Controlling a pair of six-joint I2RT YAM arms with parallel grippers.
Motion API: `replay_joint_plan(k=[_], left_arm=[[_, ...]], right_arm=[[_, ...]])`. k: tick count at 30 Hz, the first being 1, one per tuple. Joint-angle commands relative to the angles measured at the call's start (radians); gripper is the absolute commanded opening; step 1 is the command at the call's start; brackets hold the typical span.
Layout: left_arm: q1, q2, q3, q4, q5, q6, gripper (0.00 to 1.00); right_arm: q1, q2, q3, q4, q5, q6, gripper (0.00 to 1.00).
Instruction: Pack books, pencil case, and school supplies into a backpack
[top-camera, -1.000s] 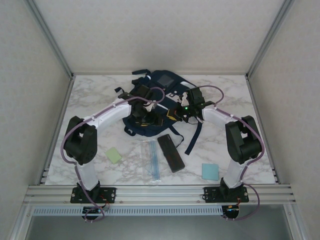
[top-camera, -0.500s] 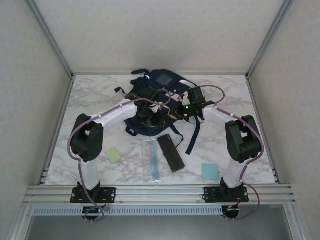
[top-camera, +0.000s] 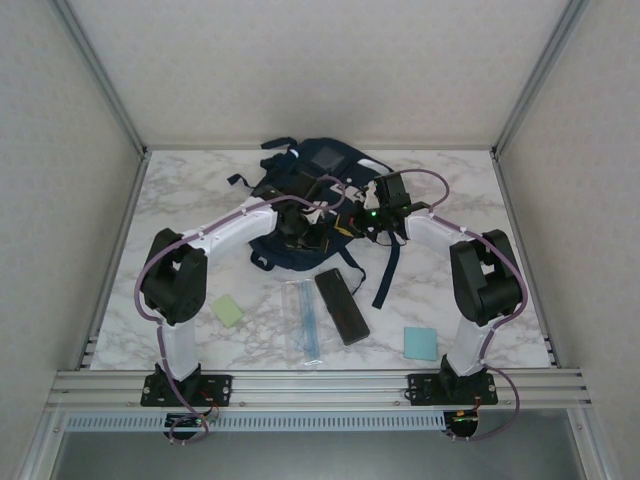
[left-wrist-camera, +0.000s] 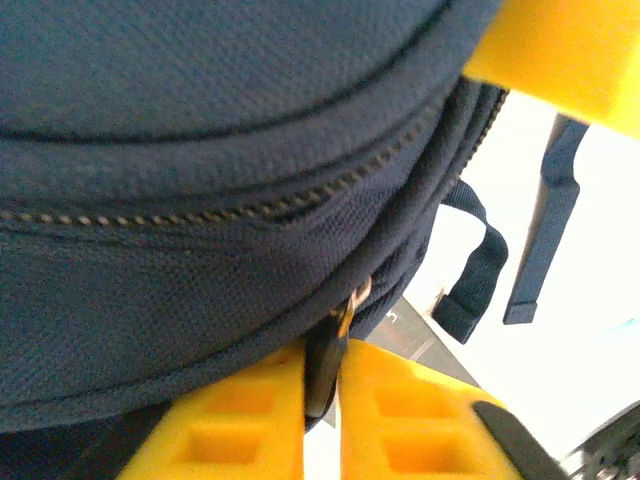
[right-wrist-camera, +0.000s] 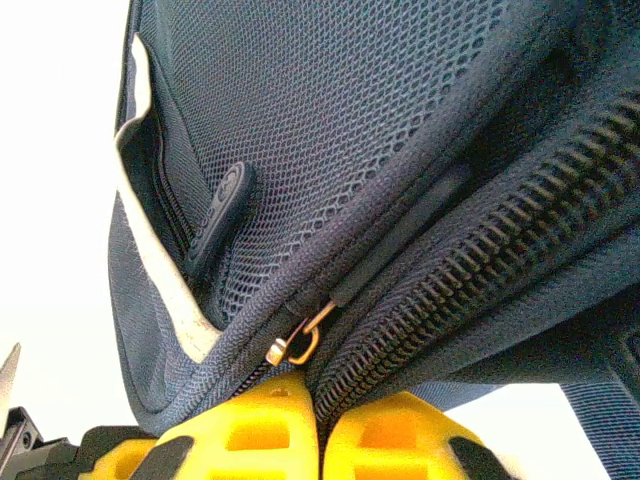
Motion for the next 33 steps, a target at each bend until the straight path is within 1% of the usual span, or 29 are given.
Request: replay_joint_plan(k=[1, 2, 4, 5, 7, 11, 13, 17, 20, 23, 25, 27, 28, 33], left_arm=[[0.031, 0.023, 0.053, 0.061, -0.046, -0.024, 0.28], [0.037, 0.03, 0.051, 0.063, -0.047, -0.028, 0.33], [0.044, 0.045, 0.052, 0.065, -0.043, -0.037, 0.35], [0.046, 0.052, 0.053, 0.067, -0.037, -0.039, 0.33], [0.045, 0.059, 0.048, 0.07, -0.033, -0.042, 0.27], [0.045, 0.06, 0.042, 0.073, -0.033, -0.042, 0.07], [0.046, 0.052, 0.039, 0.065, -0.047, -0.042, 0.0], [0.054, 0.018, 0.049, 0.023, -0.098, -0.02, 0.0], [0.073, -0.006, 0.073, -0.036, -0.15, 0.032, 0.0], [0.089, 0.005, 0.11, -0.132, -0.227, 0.115, 0.0], [0.093, 0.031, 0.133, -0.211, -0.304, 0.181, 0.0], [0.098, 0.063, 0.14, -0.263, -0.402, 0.201, 0.0], [0.104, 0.073, 0.137, -0.279, -0.425, 0.207, 0.0], [0.134, 0.041, 0.078, -0.241, -0.426, 0.194, 0.0]], right_arm=[[0.021, -0.017, 0.026, 0.05, -0.063, -0.033, 0.0], [0.02, -0.019, 0.026, 0.05, -0.062, -0.034, 0.0], [0.02, -0.019, 0.026, 0.049, -0.064, -0.036, 0.0], [0.021, -0.02, 0.024, 0.049, -0.064, -0.035, 0.0], [0.021, -0.022, 0.022, 0.048, -0.063, -0.037, 0.0], [0.021, -0.027, 0.018, 0.038, -0.06, -0.045, 0.0], [0.02, -0.026, 0.019, 0.033, -0.057, -0.051, 0.0], [0.021, -0.023, 0.019, 0.002, -0.041, -0.076, 0.0], [0.02, -0.019, 0.02, -0.066, 0.008, -0.121, 0.0], [0.012, -0.023, 0.007, -0.108, 0.049, -0.139, 0.0], [0.002, -0.03, -0.005, -0.097, 0.048, -0.129, 0.0], [-0.005, -0.039, -0.007, -0.097, 0.05, -0.128, 0.0], [-0.008, -0.043, -0.004, -0.102, 0.052, -0.132, 0.0], [-0.015, -0.044, 0.032, -0.155, 0.072, -0.16, 0.0]])
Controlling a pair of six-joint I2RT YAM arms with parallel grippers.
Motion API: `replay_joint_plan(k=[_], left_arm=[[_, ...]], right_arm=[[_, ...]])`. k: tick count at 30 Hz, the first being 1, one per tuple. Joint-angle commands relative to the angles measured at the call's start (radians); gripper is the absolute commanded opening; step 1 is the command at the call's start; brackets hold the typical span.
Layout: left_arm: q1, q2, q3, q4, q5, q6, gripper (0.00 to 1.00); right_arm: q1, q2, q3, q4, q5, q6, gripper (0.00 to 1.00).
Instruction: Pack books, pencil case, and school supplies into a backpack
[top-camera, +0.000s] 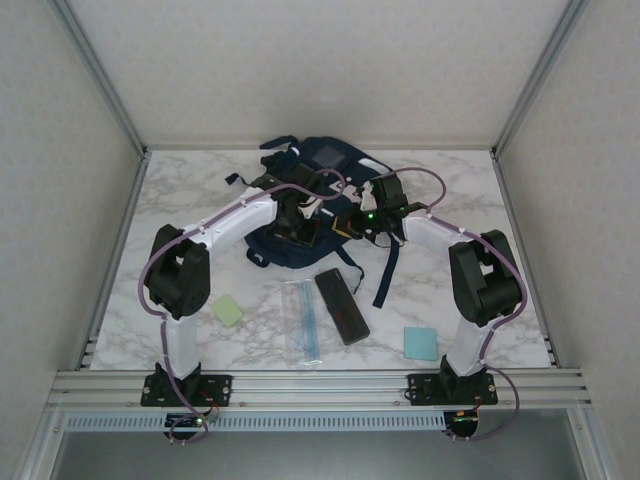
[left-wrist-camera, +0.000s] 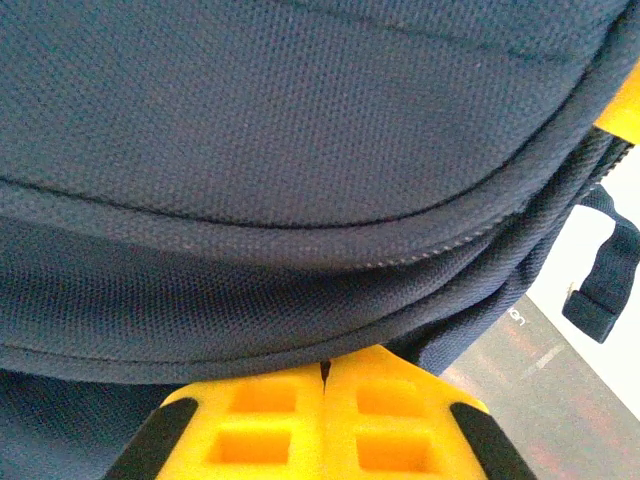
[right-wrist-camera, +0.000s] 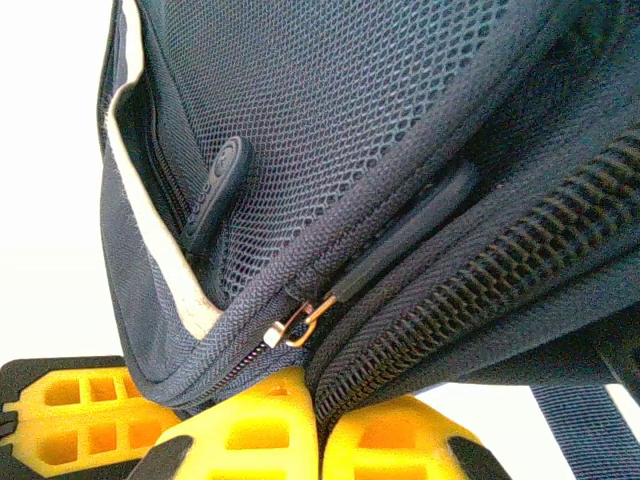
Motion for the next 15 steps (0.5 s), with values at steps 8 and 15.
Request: replay_joint_plan(k=[8, 15], left_arm=[[0.187, -0.067, -0.043, -0.133, -0.279, 0.007, 0.0], [0.189, -0.109, 0.024, -0.187, 0.018, -0.005, 0.0]], right_arm=[[-0.092, -0.061, 0.057, -0.184, 0.092, -0.093, 0.0], [-0.112, -0.034, 0.108, -0.155, 0.046, -0.069, 0.0]])
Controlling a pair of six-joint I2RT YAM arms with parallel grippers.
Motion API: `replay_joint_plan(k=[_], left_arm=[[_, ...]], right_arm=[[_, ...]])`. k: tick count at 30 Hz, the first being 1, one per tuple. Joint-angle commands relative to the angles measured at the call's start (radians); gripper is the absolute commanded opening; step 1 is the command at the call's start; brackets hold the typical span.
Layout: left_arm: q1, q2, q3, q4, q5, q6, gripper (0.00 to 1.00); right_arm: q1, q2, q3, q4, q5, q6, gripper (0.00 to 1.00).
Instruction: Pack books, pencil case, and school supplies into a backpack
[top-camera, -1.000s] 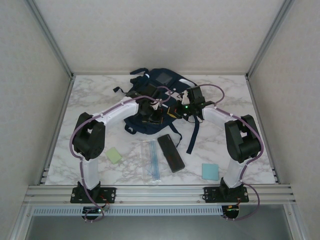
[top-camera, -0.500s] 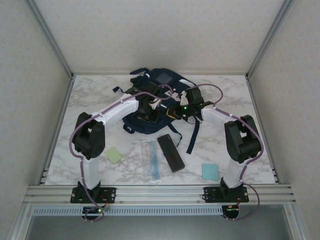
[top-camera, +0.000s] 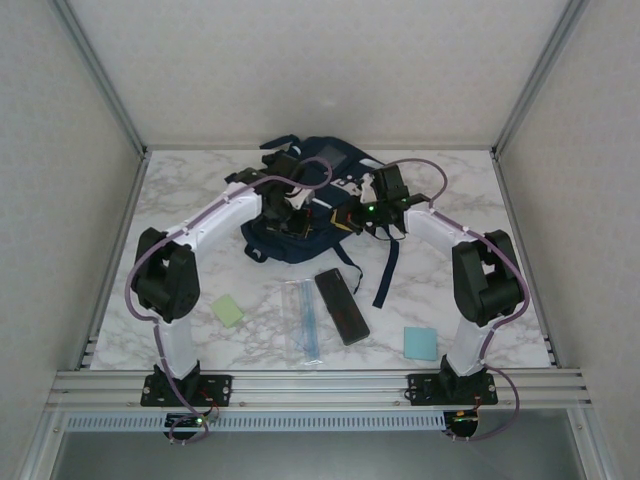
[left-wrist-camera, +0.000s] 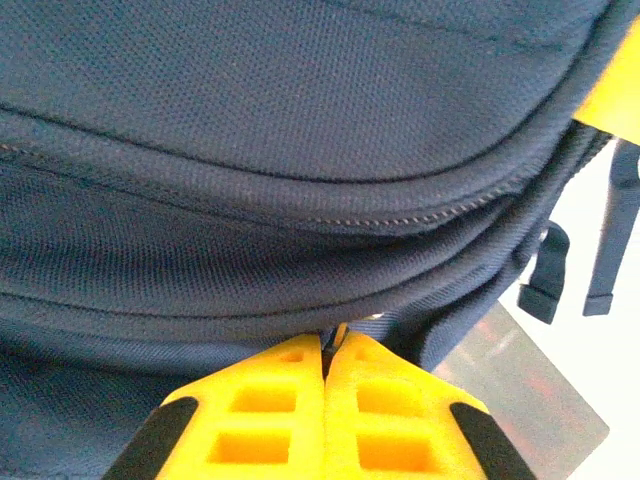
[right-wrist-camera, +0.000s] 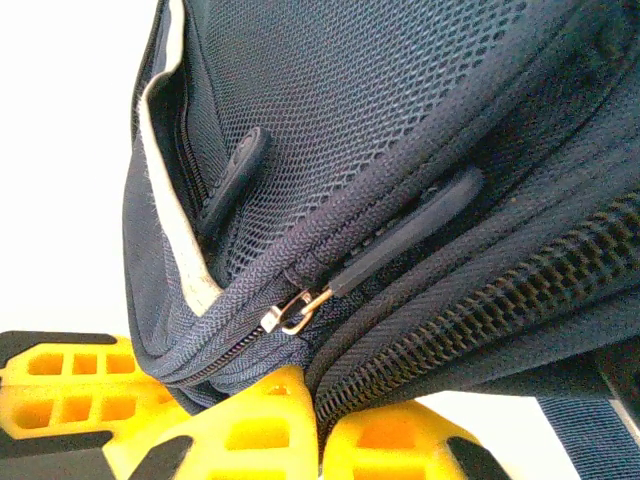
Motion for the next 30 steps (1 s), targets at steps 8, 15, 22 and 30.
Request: replay_joint_plan(k=[8, 15, 22, 30], left_arm=[[0.118, 0.037, 0.064, -0.273, 0.062, -0.056, 0.0], [0.118, 0.003, -0.027, -0.149, 0.121, -0.107, 0.0], [0.051, -0.081, -0.071, 0.028, 0.068, -0.073, 0.31], [0.048, -0.039, -0.127, 0.121, 0.019, -0.144, 0.49]], right_arm=[[0.01, -0.052, -0.089, 0.13, 0.029, 0.045, 0.0], [0.034, -0.053, -0.131, 0.182, 0.056, 0.075, 0.0], [0.036, -0.043, -0.109, 0.18, 0.031, 0.075, 0.0], [0.036, -0.122, -0.135, 0.06, 0.09, 0.111, 0.37]])
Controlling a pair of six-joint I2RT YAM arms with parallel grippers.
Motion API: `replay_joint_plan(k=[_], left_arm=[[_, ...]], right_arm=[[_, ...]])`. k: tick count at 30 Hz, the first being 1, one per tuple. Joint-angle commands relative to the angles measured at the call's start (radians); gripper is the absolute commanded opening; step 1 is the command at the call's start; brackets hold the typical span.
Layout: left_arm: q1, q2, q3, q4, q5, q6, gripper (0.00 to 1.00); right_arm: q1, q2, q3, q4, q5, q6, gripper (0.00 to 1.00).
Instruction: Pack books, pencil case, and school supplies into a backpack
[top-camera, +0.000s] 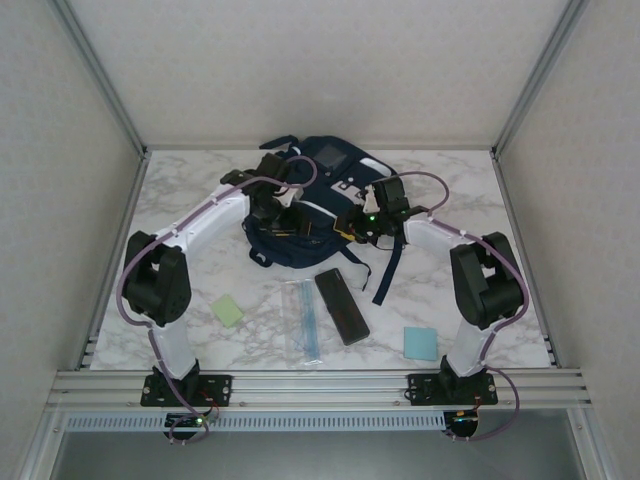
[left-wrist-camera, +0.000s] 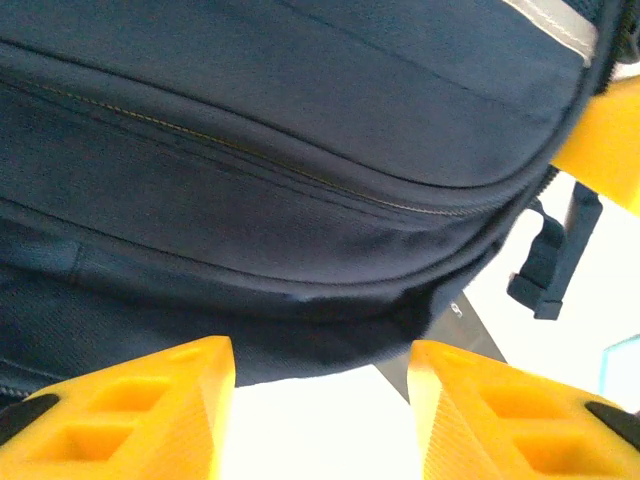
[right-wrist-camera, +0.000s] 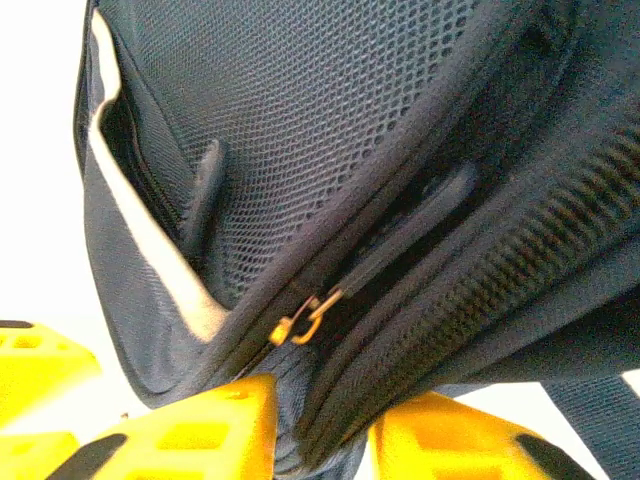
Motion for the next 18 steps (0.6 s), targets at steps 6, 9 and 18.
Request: replay_joint_plan(k=[6, 9, 18], left_arm=[[0.003, -0.027, -0.12, 0.15, -0.033, -0.126, 0.46], [0.003, -0.037, -0.168, 0.209, -0.031, -0.15, 0.41], [0.002, -0.034, -0.247, 0.305, 0.01, -0.189, 0.39]], right_arm=[[0.027, -0.152, -0.028, -0.062, 0.028, 0.092, 0.47], [0.058, -0.145, -0.037, -0.007, 0.044, 0.138, 0.48], [0.093, -0.021, -0.174, 0.279, 0.081, 0.277, 0.58]])
